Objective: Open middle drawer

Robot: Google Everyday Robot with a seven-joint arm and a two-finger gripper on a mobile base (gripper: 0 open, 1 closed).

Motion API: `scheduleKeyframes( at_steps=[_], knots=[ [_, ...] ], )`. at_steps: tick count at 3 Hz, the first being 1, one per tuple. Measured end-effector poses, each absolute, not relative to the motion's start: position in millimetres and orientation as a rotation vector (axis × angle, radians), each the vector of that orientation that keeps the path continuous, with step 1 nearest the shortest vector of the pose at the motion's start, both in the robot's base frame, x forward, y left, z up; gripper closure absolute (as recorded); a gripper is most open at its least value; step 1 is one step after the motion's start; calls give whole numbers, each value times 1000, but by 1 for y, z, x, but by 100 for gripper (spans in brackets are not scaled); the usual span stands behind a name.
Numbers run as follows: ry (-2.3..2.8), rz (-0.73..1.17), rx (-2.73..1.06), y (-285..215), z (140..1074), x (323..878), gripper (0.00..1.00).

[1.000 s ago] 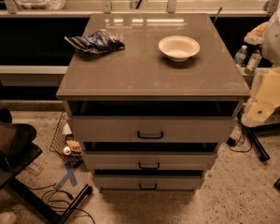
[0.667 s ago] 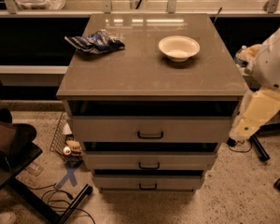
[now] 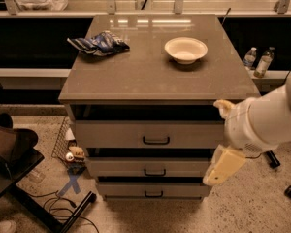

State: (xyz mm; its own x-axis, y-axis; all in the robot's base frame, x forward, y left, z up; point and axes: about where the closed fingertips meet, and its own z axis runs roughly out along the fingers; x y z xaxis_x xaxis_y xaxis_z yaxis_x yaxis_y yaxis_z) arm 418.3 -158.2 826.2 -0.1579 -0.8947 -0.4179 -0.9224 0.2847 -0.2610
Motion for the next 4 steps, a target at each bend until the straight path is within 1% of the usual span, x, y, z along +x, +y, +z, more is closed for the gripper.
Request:
scheduleKeyframes(
  at_steps=[1, 2, 3, 4],
  knots=[
    [2027, 71, -1600, -142, 775, 432, 0],
    [2015, 31, -1551, -135, 754, 449, 0],
    [2017, 32, -1551, -135, 753, 449, 0],
    [2019, 55, -1542, -132, 723, 441, 0]
  ],
)
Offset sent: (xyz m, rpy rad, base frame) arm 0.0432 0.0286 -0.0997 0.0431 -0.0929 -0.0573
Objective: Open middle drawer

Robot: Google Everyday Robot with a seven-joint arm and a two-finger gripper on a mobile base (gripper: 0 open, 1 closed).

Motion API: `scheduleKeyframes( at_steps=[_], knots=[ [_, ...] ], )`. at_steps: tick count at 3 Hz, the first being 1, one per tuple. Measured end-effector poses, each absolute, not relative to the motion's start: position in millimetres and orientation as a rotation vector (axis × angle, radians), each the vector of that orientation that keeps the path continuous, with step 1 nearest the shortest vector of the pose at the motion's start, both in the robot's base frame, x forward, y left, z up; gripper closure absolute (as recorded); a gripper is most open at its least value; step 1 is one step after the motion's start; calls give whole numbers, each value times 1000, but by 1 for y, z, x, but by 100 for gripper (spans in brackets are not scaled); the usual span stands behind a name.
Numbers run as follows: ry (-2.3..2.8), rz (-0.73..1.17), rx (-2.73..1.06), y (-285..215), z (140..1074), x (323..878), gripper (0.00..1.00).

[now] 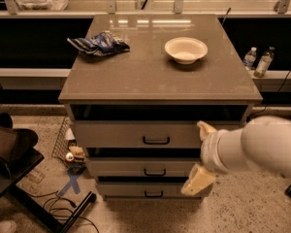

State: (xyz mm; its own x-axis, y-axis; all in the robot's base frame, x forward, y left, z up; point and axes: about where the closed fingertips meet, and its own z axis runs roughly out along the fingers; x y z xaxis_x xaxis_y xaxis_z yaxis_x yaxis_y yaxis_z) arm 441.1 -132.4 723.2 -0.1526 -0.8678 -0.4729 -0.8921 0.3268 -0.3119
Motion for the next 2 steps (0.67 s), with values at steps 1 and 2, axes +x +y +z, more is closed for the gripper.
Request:
scheduleKeyframes(
  at_steps=[1, 2],
  knots=[
    [2037, 56, -1553, -130, 664, 428, 0],
    [2039, 42, -1610, -121, 601, 424, 0]
  ],
)
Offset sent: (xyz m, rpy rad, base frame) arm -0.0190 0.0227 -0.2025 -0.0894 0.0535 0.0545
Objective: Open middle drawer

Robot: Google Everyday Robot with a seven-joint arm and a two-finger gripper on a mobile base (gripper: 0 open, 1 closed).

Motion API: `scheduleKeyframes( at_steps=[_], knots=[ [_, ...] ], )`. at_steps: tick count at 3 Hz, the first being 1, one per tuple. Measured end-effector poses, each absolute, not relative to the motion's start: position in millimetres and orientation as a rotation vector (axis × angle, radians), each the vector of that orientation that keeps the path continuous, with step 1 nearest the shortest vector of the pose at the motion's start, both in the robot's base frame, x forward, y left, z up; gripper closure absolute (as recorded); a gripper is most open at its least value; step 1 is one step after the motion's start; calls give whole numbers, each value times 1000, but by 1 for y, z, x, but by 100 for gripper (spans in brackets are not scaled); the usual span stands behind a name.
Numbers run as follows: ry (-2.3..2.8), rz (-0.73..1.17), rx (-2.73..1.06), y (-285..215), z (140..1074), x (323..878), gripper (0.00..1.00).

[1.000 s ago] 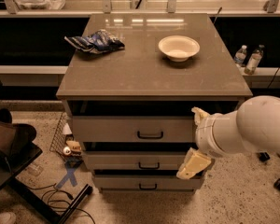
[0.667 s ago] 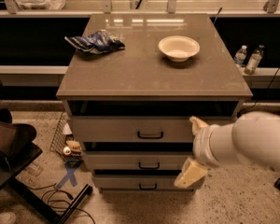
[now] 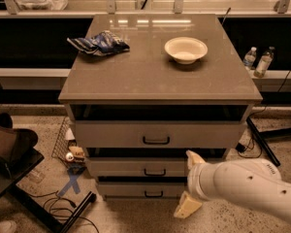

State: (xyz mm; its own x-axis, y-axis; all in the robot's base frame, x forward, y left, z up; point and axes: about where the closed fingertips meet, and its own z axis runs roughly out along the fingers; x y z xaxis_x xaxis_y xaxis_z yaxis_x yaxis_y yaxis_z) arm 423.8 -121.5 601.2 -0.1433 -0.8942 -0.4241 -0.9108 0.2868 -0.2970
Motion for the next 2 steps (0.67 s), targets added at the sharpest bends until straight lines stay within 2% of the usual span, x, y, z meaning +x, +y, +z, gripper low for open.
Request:
scheduleKeyframes(
  at_steps=[2],
  knots=[
    [1967, -43, -1733, -122, 544, 431, 0]
  ],
)
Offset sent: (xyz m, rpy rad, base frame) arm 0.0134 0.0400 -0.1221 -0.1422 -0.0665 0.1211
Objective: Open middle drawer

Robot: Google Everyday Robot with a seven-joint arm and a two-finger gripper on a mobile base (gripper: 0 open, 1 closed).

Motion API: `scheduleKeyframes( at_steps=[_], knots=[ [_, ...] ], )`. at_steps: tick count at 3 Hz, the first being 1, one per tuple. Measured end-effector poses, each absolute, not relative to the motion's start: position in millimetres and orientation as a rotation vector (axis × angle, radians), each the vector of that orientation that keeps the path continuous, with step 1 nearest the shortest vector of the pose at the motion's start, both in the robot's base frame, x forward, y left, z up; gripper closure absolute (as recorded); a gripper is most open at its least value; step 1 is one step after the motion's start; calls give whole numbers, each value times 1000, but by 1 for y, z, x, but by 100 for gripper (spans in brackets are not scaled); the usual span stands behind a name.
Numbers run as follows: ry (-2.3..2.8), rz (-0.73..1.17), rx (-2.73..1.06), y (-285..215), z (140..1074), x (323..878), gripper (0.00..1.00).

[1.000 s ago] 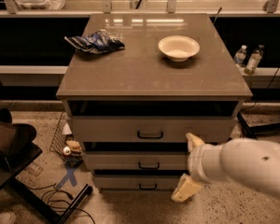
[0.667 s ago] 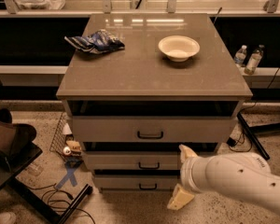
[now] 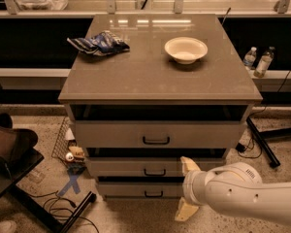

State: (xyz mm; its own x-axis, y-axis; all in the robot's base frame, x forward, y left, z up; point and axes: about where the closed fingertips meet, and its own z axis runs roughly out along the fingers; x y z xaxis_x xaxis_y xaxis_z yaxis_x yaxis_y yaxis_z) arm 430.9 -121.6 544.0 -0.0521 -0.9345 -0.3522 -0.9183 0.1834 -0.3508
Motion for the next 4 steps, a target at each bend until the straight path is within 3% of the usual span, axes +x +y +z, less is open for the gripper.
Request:
scheduleKeyframes(
  at_steps=[4],
  knots=[
    [1844, -126, -1894, -138, 500, 449, 0]
  ],
)
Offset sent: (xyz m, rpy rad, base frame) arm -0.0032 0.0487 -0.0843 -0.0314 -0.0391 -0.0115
